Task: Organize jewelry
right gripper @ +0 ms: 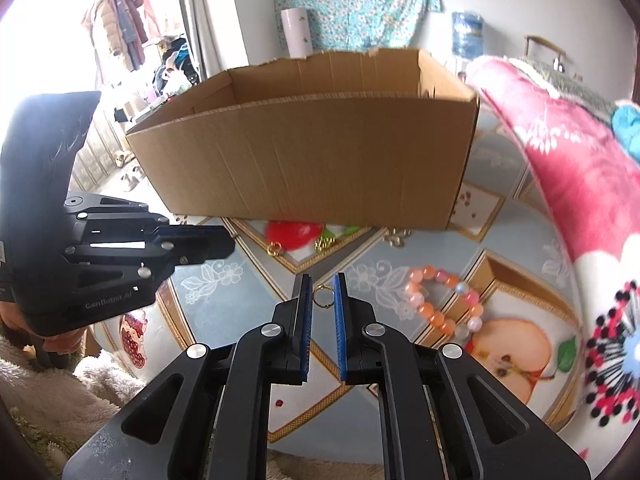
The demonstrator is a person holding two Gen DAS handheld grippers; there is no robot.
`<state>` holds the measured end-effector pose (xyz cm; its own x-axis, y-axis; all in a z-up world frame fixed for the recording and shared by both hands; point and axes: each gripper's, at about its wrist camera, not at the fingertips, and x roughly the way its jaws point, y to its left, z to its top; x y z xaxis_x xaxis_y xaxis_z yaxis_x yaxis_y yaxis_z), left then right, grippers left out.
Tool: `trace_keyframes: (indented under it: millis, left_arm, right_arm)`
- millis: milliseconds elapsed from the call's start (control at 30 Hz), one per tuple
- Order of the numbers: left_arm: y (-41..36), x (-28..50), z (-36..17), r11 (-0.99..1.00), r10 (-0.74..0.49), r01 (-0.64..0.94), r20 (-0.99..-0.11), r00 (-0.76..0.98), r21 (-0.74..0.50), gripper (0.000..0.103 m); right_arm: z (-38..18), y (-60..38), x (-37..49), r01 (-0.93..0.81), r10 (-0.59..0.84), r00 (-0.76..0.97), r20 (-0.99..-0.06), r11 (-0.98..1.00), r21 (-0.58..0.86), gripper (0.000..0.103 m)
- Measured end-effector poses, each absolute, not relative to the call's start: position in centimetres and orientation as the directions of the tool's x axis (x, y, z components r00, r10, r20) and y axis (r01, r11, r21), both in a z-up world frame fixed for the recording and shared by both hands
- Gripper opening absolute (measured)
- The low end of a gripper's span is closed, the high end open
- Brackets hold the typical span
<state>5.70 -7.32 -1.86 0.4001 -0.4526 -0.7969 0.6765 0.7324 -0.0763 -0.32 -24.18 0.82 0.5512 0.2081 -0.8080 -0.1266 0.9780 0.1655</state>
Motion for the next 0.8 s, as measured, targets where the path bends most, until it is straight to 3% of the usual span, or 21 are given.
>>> trace_keyframes:
  millis: [133, 600, 733, 800]
  left_arm:
    - [-7.9, 6.4, -2.7, 0.729, -0.45, 0.68, -0.803, 0.391, -0.077, 0.021]
    - [-9.8, 8.2, -4.4, 0.718, -0.412, 0.696, -0.82, 0.398, -0.023, 0.021]
    - [-10.2, 7.7, -4.5, 0.711, -0.396, 0.703, -0.814, 0.425, 0.021, 0.012]
    - [-10.1, 7.8, -4.5, 0.711, -0.397, 0.702, -0.811, 0.429, 0.023, 0.012]
  right_arm:
    - [0.0, -24.0, 0.0, -0.121, 0.22, 0.525, -0.822, 0.975, 0.183, 0.008]
    - [-0.9, -23.8, 1.0, -0.113, 0.241, 0.512, -0.825, 0.97, 0.214, 0.008]
    - [-1.2, -24.4, 0.8, -0.111, 0.242, 0.51, -0.826, 0.97, 0.216, 0.008]
    - [-1.1, -24.4, 0.8, -0.11, 0.237, 0.512, -0.825, 0.971, 0.211, 0.008]
